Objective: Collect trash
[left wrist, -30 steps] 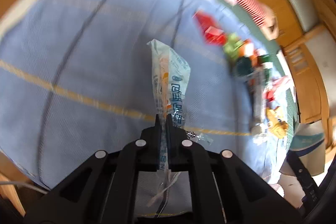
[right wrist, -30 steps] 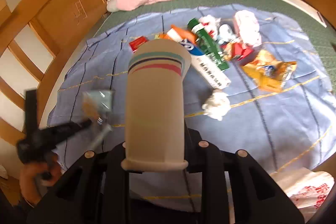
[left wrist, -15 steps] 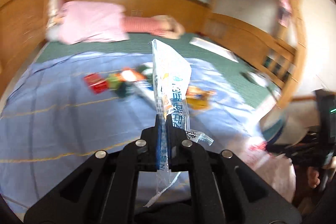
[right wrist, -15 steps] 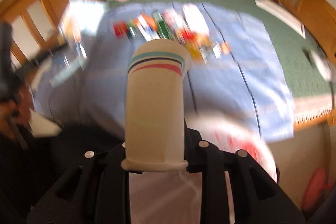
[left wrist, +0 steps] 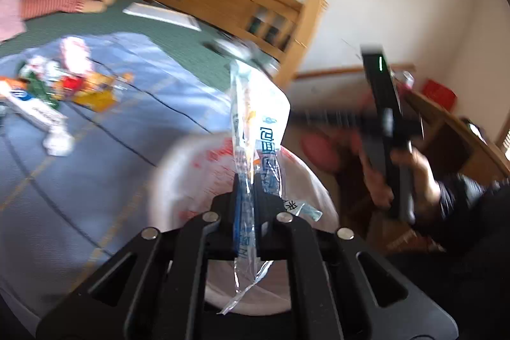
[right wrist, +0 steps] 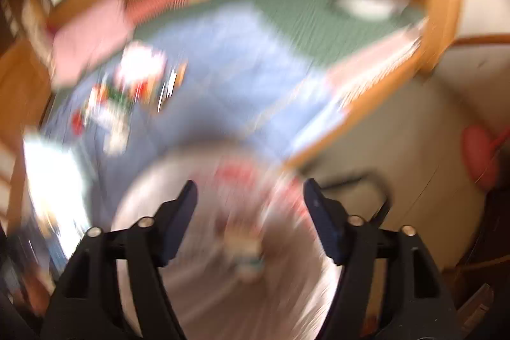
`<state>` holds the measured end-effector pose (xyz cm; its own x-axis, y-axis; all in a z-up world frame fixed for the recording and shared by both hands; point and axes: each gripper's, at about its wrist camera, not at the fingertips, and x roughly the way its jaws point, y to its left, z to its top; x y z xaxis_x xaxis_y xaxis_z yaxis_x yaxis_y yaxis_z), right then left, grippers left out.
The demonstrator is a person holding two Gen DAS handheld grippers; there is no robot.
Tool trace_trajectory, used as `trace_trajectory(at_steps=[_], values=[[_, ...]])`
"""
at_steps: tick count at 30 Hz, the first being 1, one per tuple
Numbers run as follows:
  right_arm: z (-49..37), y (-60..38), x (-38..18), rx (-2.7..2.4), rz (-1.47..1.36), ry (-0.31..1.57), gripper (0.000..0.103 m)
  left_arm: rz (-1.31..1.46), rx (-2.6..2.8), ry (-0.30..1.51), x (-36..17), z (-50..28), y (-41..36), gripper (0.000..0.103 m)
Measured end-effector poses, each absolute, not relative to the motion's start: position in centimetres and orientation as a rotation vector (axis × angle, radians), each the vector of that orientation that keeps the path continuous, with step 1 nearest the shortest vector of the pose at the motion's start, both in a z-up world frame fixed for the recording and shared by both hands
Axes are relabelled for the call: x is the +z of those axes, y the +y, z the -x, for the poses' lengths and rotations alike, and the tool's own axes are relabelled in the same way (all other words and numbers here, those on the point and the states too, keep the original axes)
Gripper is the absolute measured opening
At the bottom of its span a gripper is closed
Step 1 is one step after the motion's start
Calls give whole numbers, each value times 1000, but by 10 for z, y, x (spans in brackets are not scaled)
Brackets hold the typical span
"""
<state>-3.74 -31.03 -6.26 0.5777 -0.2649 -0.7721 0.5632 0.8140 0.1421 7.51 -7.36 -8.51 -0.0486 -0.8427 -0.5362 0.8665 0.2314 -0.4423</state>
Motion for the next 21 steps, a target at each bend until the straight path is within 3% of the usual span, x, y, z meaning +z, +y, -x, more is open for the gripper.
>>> trace_trajectory(at_steps=[2,3,4,9,17,21], values=[[46,-310,-43,-546,-364,675,93,-79,-1406,849,-92,-63,-85,52],[47,-309,-35,-571,-334,617,100,-88,-1388,841,-95,-60,-87,80],[47,-307,-30,-594,-298,576,100,-82,-1366,824,-94,-61,-87,86],[33,-284,-19,-691,-93,434,100,102,-1135,702,-75,-103,-40,98],[-59,-254,-22,-363,-233,483,100,295,-431,482,-22,-195,79,99],[-135,-203,-30,-240,-168,525,100,233,-113,548,-46,-225,123,99]])
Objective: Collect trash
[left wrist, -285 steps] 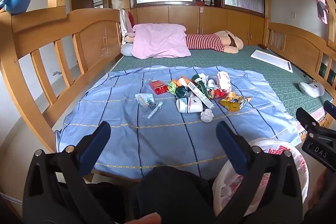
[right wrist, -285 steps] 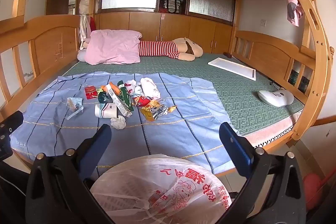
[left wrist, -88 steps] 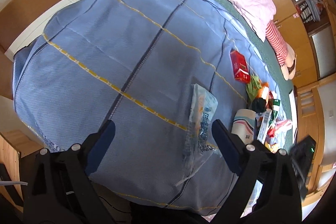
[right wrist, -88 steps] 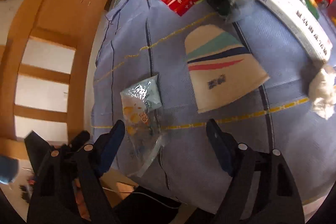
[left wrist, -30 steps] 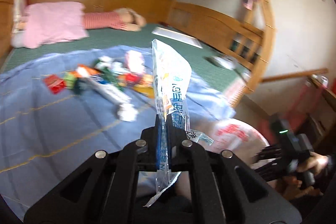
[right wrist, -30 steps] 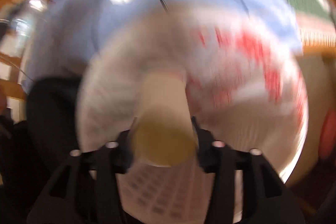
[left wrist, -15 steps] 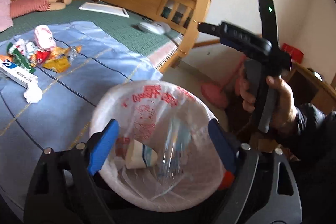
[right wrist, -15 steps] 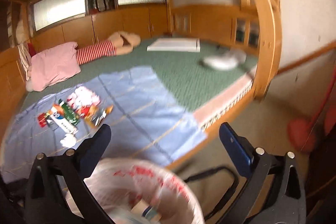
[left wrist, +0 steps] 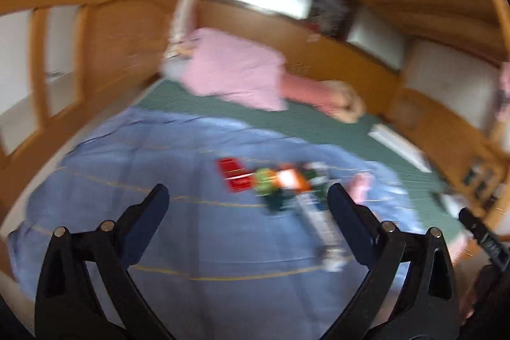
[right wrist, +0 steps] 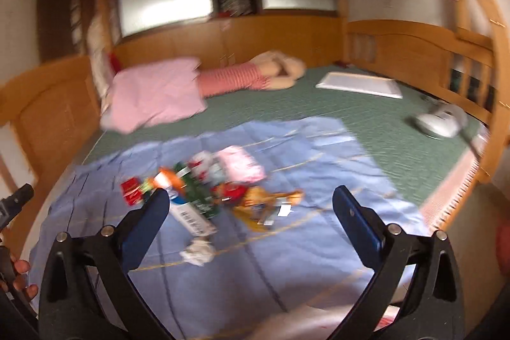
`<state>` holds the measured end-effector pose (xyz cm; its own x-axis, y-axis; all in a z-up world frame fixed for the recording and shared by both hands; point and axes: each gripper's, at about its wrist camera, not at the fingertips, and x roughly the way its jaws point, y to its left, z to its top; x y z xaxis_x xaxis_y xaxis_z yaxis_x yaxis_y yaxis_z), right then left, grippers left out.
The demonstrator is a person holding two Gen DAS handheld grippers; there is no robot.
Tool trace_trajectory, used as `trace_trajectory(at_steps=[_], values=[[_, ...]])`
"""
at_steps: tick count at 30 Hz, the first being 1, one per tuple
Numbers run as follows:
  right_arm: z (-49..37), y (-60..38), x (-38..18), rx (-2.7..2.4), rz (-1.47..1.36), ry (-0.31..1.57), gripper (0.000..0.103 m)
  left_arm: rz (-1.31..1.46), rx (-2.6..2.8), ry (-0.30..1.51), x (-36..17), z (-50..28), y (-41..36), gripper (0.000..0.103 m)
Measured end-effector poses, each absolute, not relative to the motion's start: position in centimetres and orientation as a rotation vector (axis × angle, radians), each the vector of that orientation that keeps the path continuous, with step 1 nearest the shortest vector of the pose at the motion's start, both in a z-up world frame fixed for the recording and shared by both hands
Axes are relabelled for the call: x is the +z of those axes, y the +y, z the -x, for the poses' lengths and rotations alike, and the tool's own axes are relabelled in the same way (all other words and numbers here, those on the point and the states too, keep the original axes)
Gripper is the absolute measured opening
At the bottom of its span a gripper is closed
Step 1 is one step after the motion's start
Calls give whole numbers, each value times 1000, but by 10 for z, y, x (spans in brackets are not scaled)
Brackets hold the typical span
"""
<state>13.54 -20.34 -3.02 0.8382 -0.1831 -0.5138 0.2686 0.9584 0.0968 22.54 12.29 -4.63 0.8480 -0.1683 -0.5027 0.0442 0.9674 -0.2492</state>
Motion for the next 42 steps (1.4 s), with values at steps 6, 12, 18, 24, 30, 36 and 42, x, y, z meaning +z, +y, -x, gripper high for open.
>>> trace_trajectory(at_steps=[6,12,18,24,30,36,42], values=[[-298,-102,-75,45,-72,767,100,339,309,867,-100,-257,219,99],[-439,0,-142,105,125,991,100,665,382,943,-128,-239,266,99],[-507,46,-197,58,242,1077,90,663,382,951,-133,-246,266,99],[-496,42,-216,118,130,1142,61,706,442,925,-128,-234,281,99],[-372,72,-210,358,88,1238,62,704,449,927,-130,-233,278,99],[-313,56,-171,497,-32,1138,80,671,440,956,-137,-235,271,99],[-359,-29,-128,154,-226,949,83,620,407,1001,-142,-239,263,98]])
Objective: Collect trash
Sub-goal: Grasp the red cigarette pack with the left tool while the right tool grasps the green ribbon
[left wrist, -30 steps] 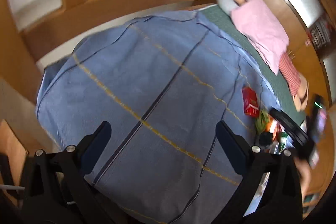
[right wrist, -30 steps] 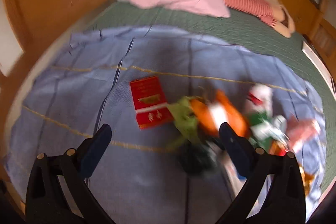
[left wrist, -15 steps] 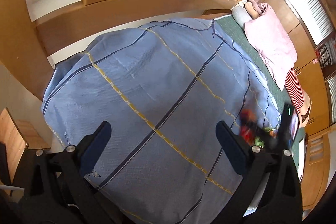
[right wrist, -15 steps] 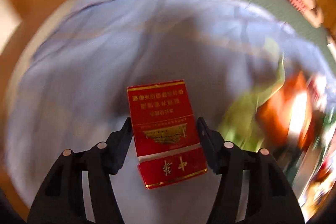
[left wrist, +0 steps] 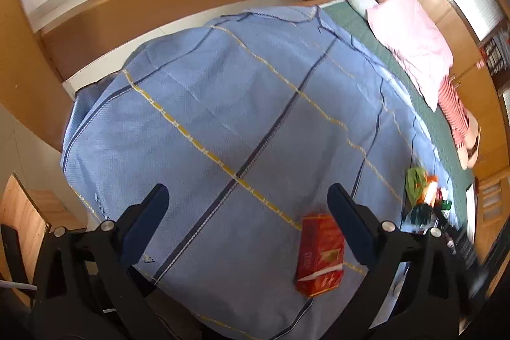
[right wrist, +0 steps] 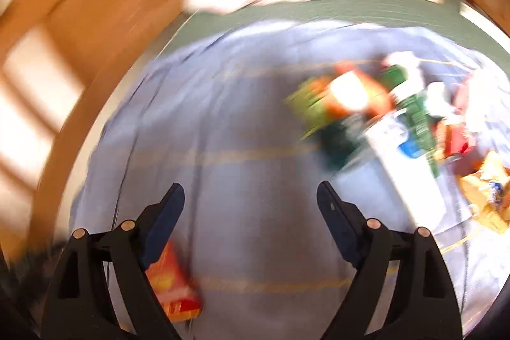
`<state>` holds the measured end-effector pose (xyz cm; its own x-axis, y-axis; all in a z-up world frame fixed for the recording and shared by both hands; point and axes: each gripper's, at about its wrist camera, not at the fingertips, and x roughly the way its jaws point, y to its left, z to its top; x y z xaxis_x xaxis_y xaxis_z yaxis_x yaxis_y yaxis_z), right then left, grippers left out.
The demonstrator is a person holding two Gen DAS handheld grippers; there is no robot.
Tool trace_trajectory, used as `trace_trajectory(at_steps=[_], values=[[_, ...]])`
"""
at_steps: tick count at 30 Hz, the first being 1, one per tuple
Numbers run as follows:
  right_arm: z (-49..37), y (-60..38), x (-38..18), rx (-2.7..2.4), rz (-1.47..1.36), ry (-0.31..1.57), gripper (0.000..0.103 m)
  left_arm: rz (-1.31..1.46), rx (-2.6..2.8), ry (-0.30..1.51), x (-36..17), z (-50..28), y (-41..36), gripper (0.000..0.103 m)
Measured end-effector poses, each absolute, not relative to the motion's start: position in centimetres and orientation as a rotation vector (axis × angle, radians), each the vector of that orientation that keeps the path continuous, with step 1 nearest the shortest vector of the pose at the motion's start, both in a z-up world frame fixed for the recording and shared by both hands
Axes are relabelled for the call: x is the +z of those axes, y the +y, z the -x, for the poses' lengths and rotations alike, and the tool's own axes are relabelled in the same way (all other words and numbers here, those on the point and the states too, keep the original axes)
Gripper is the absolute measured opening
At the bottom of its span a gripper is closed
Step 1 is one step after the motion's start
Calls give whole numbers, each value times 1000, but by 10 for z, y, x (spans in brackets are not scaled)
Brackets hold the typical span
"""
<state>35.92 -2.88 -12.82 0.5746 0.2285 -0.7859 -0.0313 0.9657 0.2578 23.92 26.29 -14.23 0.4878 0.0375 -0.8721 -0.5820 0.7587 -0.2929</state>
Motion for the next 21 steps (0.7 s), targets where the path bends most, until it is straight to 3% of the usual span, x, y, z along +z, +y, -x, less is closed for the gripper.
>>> trace_trajectory(at_steps=[2,4,7,10,12,13,15,18,21], values=[[-381,-38,-123,117,-198,923,83,558,381,1018,-141,-243,255,92],[-396,-37,-123,74,-169,911,83,494,366,1028,-139,-246,246,70],[-426,-14,-133,46,-14,917,83,486,328,1024,-138,-247,240,55],[-438,1,-156,11,101,969,69,483,300,1028,-139,-248,237,54],[-448,8,-176,-30,186,1025,47,470,272,1038,-140,-251,234,54],[-447,5,-182,-42,195,1046,43,453,254,1050,-141,-254,230,58],[-449,2,-194,-36,161,1088,7,428,225,1070,-144,-257,223,63],[-434,-4,-188,15,69,1068,2,429,187,1088,-147,-260,217,71],[-405,-6,-169,94,-20,1036,2,437,151,1106,-152,-264,210,72]])
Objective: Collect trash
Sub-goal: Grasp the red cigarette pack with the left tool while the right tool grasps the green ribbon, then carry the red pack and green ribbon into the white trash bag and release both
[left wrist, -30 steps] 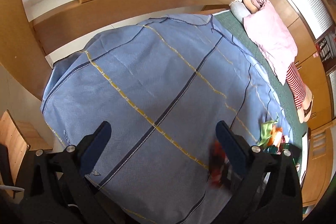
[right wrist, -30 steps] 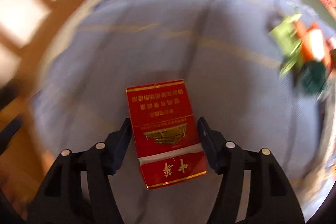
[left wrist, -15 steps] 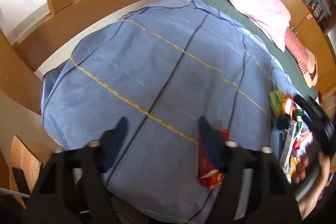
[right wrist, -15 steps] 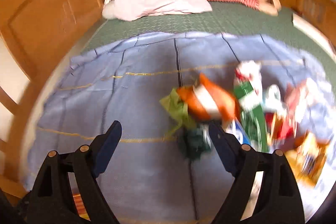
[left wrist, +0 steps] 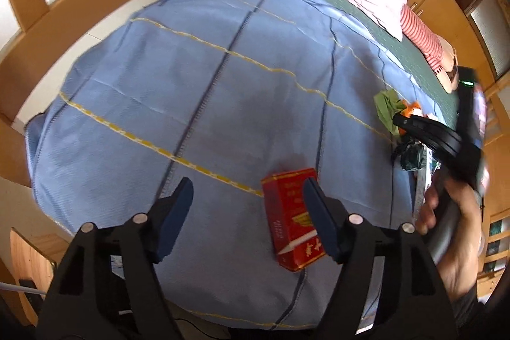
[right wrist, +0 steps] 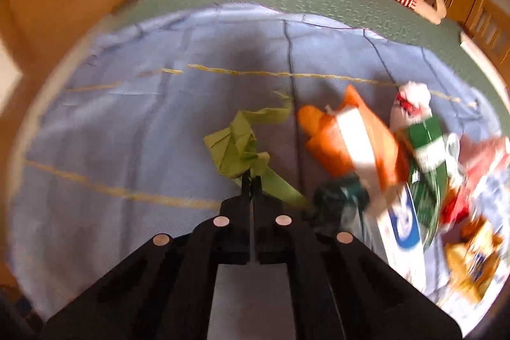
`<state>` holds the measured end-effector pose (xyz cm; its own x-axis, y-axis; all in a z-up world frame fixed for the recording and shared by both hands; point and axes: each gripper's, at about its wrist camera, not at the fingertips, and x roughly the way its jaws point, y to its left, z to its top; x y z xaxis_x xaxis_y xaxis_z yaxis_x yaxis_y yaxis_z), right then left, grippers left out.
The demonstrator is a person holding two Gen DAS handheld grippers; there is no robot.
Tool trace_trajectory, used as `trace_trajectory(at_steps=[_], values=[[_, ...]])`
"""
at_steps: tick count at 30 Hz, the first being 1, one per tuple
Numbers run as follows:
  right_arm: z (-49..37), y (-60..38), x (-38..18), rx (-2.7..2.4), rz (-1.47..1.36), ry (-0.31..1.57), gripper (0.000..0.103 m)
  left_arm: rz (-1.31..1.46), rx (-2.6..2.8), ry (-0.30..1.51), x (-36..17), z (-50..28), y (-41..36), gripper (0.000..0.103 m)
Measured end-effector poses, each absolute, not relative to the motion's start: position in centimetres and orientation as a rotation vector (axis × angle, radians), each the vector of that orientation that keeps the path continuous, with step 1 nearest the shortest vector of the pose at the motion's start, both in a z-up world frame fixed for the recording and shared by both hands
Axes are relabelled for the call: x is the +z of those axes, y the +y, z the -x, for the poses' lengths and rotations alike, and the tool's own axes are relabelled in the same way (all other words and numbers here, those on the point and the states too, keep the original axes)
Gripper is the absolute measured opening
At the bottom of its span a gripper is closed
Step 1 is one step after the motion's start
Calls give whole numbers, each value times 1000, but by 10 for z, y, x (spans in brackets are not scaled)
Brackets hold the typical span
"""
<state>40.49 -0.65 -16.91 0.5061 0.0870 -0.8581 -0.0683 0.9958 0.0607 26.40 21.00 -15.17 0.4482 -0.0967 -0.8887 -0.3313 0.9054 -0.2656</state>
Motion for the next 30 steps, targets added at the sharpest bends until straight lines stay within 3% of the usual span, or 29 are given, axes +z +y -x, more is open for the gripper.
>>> trace_trajectory(at_steps=[5,12,14,18,30], values=[[-337,-6,-138,178,-33,1013,2,402,65,1176,-169,-276,186,74],[-267,-28,-139,195,-90,1103,2,237,35,1216,-195,-290,143,76],[-252,-36,-138,181,-119,1104,2,227,15,1232,-203,-290,139,68],[-229,-46,-139,140,-184,1070,2,233,-5,1231,-206,-292,137,36],[-221,-60,-157,66,-238,1098,4,249,-33,1196,-189,-281,152,28]])
